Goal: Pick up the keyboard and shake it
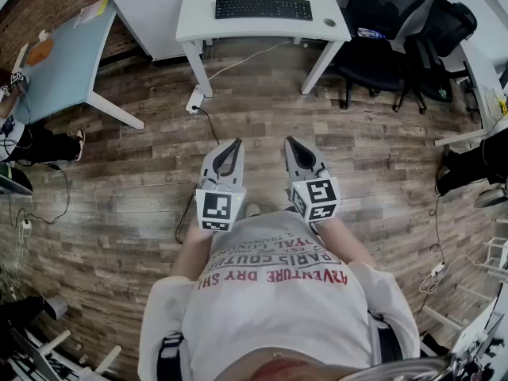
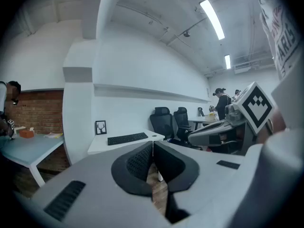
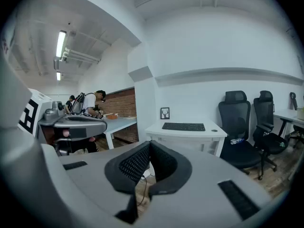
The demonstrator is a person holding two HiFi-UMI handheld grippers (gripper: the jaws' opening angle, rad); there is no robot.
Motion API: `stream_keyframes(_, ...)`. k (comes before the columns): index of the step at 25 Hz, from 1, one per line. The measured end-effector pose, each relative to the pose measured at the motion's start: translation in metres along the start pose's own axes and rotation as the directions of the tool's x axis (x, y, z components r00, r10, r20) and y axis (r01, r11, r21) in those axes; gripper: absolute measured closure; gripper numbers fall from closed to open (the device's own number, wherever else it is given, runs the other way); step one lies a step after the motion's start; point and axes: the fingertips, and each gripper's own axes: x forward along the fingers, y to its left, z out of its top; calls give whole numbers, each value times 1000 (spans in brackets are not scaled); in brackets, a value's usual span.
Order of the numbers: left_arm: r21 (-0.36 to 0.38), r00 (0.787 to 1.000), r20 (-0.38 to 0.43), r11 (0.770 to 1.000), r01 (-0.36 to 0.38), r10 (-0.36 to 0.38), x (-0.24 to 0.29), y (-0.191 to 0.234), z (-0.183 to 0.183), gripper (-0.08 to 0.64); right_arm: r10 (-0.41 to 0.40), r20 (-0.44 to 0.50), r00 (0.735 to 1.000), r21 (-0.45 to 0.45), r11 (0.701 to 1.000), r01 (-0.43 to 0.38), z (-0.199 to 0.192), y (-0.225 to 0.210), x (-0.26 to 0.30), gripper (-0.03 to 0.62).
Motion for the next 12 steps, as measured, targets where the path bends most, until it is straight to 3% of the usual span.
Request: stream_keyframes(12,9,999,-30,1000,21,-21,6,6,-8,532,-11,-45,999,27,1000,12,-8,0,10,568)
